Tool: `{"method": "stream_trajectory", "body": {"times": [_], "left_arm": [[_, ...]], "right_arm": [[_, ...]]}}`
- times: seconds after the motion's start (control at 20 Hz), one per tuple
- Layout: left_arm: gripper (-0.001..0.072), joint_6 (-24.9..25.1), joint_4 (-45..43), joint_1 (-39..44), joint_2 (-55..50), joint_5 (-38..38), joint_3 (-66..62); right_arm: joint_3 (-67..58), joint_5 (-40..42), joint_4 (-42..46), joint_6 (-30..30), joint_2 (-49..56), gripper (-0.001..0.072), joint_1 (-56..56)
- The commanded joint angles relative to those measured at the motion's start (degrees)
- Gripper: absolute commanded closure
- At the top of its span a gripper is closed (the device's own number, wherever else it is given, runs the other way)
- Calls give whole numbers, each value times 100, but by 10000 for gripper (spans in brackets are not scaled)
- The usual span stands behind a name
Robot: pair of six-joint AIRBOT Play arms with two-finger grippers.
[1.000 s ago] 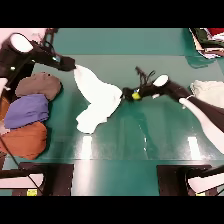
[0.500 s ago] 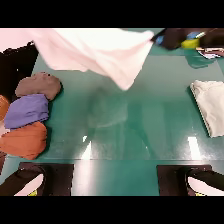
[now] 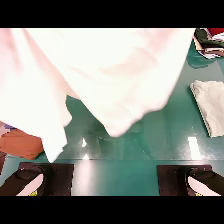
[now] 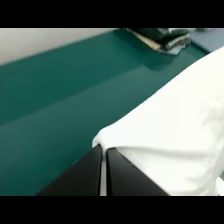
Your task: Fold the shirts.
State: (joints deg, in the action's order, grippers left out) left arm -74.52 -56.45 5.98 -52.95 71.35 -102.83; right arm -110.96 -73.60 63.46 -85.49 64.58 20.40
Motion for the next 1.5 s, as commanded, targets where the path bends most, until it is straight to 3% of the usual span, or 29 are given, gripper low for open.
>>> {"method": "stream_trajectory", "body": {"times": [0.0, 0.1, 0.25, 0.45, 0.65, 0.7, 0.75, 0.8, 0.85, 0.9, 0.95, 1.0, 1.25, 1.45], "left_arm": [[684, -2, -13, 0, -472, 688, 970], [683, 111, -118, 0, -791, 660, 2013], [683, 363, -756, -2, -1453, -247, 3270], [682, 358, -1119, -7, -2520, -1296, 3401], [681, 308, -1108, -7, -2822, -2015, 3394], [581, 251, -1108, -7, -2822, -2020, 3346], [333, 238, -1108, -9, -2822, -1989, 3281], [197, 164, -1108, -9, -2822, -1937, 3200], [206, 114, -1110, -9, -2822, -1867, 3099], [206, 101, -1128, -28, -2822, -1722, 2949], [205, 101, -1158, -72, -2822, -1502, 2769], [206, 94, -1161, -177, -2817, -1143, 2538], [206, -52, -1029, -898, -2382, 330, 2778], [206, -48, 225, -828, -1727, -203, 4566]], "right_arm": [[470, -595, 407, -455, 566, 696, 13], [1019, -695, 417, -442, 1158, 696, 52], [1547, -120, 413, -251, 2057, 695, 28], [1580, 623, 400, -251, 2883, 695, -22], [1438, 901, 363, -254, 3209, 694, -22], [1377, 918, 365, -254, 3235, 694, -22], [1276, 916, 363, -254, 3265, 694, -22], [1169, 914, 365, -254, 3292, 694, -22], [1099, 914, 367, -254, 3287, 690, -22], [999, 887, 365, -254, 3287, 635, -22], [892, 839, 363, -254, 3283, 433, -24], [752, 660, 361, -254, 3283, 344, -48], [651, -466, 363, -142, 2955, 346, -170], [1698, -195, 361, -144, 2124, 346, -166]]}}
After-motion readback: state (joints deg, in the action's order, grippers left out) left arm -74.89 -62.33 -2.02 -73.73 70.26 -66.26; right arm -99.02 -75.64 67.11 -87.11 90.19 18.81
